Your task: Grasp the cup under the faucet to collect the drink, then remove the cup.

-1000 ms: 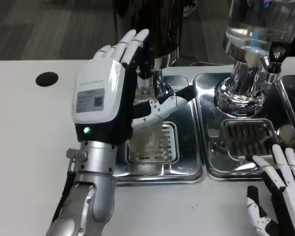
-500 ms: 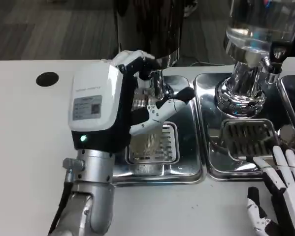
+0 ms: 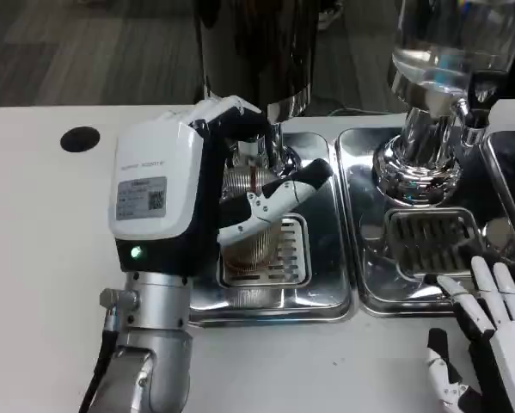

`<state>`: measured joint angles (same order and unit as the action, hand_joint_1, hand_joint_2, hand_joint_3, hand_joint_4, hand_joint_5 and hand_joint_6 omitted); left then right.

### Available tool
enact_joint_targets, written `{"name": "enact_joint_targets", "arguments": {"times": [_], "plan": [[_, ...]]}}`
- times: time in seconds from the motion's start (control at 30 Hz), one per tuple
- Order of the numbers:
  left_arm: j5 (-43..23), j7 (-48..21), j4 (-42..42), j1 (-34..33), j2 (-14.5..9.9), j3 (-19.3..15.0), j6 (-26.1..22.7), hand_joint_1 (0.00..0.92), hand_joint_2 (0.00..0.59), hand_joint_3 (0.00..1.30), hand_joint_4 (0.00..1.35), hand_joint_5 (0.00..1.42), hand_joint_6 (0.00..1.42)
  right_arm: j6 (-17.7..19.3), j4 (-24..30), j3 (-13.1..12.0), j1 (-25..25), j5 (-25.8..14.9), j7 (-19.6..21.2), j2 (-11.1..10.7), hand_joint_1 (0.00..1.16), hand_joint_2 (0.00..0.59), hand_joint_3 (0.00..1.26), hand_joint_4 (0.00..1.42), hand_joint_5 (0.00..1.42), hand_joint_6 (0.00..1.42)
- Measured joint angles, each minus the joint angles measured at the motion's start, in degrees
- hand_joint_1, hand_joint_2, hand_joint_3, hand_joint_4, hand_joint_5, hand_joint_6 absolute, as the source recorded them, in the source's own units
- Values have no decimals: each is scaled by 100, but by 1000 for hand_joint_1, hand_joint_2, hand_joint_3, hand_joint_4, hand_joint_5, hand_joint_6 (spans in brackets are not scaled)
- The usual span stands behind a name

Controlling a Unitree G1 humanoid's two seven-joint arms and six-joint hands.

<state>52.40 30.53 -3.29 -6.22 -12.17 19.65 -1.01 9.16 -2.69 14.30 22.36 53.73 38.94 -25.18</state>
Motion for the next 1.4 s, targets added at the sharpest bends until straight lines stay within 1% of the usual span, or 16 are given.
{"name": "enact_joint_targets", "arguments": {"times": [0.87, 1.4], "plan": [[-46, 128, 205, -11, 76, -119, 243, 0, 91, 667, 604, 715, 576, -20, -1, 9, -64, 2, -1, 21, 234, 535, 228, 1, 0, 0], [-42, 104, 224, -39, 65, -177, 249, 0, 92, 667, 604, 708, 579, -58, -60, 62, -146, -1, -8, 49, 239, 542, 228, 0, 0, 0]]}}
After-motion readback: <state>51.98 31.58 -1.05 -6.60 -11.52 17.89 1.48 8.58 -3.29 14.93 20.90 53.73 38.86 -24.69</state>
